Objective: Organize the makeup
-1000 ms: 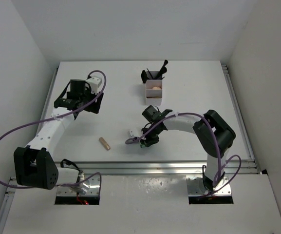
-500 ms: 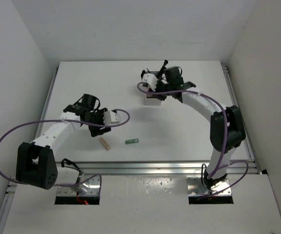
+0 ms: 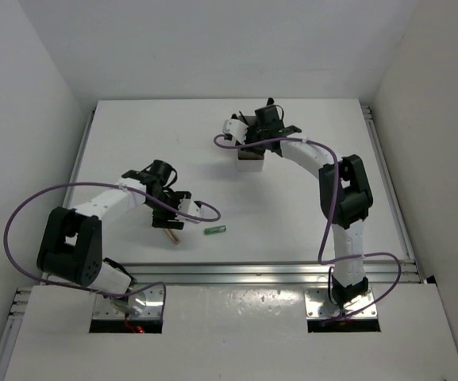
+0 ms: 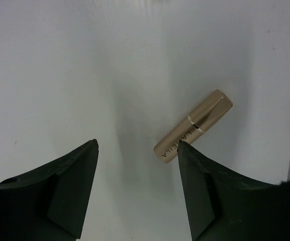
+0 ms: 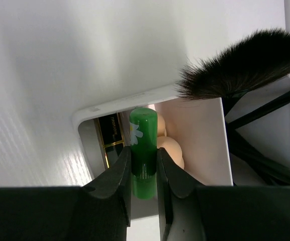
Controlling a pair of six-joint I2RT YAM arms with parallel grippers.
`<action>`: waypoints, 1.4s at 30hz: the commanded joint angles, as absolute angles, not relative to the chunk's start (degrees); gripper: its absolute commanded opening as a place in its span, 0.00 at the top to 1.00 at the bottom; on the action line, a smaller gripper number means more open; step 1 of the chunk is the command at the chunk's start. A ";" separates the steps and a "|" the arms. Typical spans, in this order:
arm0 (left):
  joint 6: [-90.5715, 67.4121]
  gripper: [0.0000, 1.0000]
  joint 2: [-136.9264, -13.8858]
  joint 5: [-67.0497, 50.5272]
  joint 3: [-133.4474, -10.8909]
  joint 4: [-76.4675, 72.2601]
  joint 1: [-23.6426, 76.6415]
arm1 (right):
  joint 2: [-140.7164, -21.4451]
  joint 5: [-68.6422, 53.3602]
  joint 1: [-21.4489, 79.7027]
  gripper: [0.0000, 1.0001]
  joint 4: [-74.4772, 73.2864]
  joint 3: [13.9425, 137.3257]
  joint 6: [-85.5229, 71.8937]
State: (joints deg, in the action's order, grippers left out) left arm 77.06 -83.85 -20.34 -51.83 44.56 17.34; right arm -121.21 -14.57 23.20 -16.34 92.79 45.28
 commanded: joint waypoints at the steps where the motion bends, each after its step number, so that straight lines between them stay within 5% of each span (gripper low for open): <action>1: 80.86 0.30 -84.99 -22.24 -51.50 45.26 18.80 | -119.54 -13.36 22.32 1.00 -17.06 90.80 44.83; 9: 81.39 0.30 -87.28 -21.71 -50.36 44.74 19.34 | -119.09 -12.75 22.59 0.99 -18.37 86.93 45.44; 15: 82.00 0.30 -88.32 -21.71 -49.83 43.60 19.34 | -117.69 -11.69 22.76 0.70 -19.07 85.61 47.29; 23: 83.76 0.31 -88.95 -21.18 -49.83 43.59 19.86 | -114.70 -10.81 22.76 0.53 -17.75 84.03 46.41; 37: 85.69 0.53 -91.05 -19.34 -48.60 43.07 21.53 | -104.85 -10.02 22.94 0.52 -14.06 77.79 43.51; 42: 81.48 0.72 -92.81 -13.20 -45.36 38.15 23.73 | -103.62 -9.23 22.94 0.50 -11.69 76.11 42.45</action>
State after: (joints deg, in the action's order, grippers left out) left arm 82.67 -90.87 -16.47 -48.25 41.69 22.35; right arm -105.49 -10.24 23.00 -14.11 76.84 43.83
